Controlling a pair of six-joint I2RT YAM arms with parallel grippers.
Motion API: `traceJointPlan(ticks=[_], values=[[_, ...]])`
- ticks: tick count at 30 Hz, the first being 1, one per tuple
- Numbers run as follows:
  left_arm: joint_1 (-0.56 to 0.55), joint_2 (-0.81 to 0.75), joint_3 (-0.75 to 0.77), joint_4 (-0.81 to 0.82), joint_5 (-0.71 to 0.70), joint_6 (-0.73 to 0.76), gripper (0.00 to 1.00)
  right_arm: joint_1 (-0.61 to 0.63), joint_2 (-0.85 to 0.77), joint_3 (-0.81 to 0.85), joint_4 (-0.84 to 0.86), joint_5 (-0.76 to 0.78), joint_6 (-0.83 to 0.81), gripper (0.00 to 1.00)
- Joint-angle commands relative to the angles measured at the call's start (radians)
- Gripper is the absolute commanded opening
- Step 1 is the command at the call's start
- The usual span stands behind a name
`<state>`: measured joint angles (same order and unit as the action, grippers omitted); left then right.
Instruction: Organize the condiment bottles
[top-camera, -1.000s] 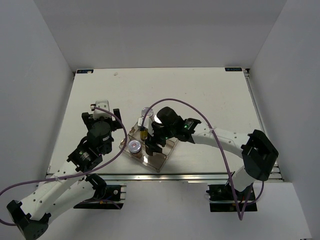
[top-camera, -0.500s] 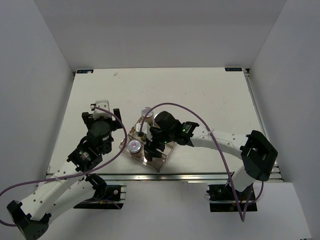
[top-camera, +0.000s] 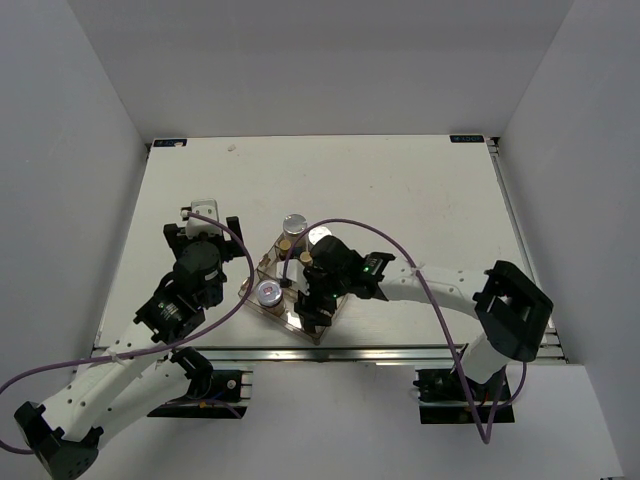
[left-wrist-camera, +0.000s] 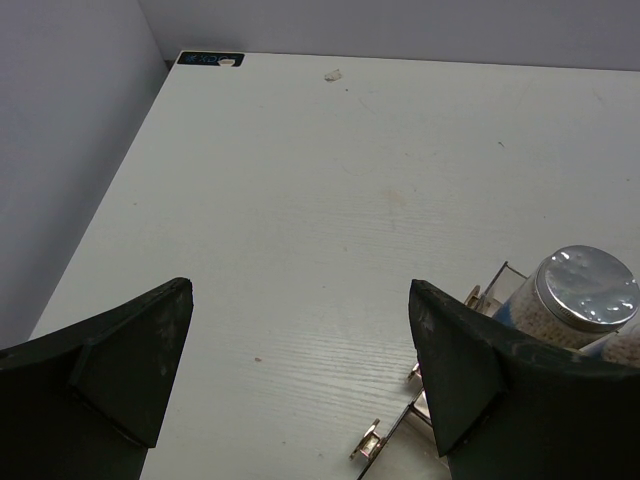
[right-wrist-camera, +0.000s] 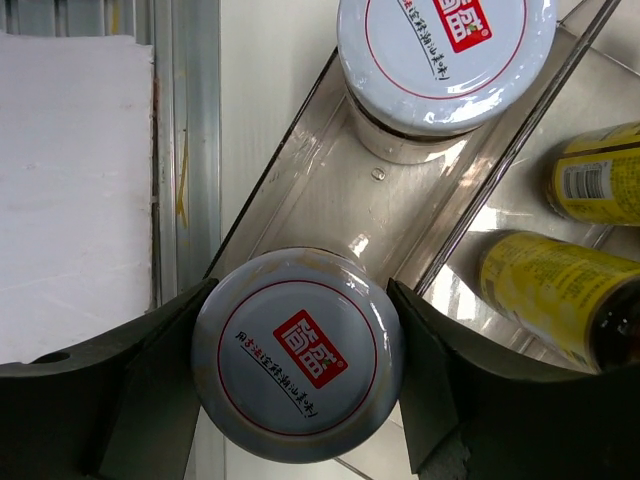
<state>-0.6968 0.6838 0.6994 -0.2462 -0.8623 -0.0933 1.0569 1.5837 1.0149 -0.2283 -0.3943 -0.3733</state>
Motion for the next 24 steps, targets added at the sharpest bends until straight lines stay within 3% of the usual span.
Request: traceJointPlan(ticks=[1,7,8,13,15,24], values=[[0.006,-0.001,-0.008,0.021,0.014,0.004,0.98,0.003,0.002,0.007,0.087,0.002,-0.015,0.37],[0.006,0.000,-0.009,0.019,0.019,0.004,0.98,0.005,0.004,0.010,0.078,-0.006,-0.026,0.57],[0.006,0.002,-0.009,0.021,0.019,0.004,0.98,0.005,-0.005,0.013,0.070,-0.011,-0.026,0.67],[0.006,0.006,-0.011,0.021,0.026,0.004,0.98,0.006,-0.056,0.047,0.023,-0.021,-0.041,0.74],[0.006,0.010,-0.009,0.021,0.031,0.006,0.98,0.005,-0.085,0.057,0.008,-0.023,-0.049,0.86],[0.008,0.008,-0.017,0.036,0.054,0.020,0.98,-0.012,-0.177,0.116,-0.034,0.059,-0.026,0.89]])
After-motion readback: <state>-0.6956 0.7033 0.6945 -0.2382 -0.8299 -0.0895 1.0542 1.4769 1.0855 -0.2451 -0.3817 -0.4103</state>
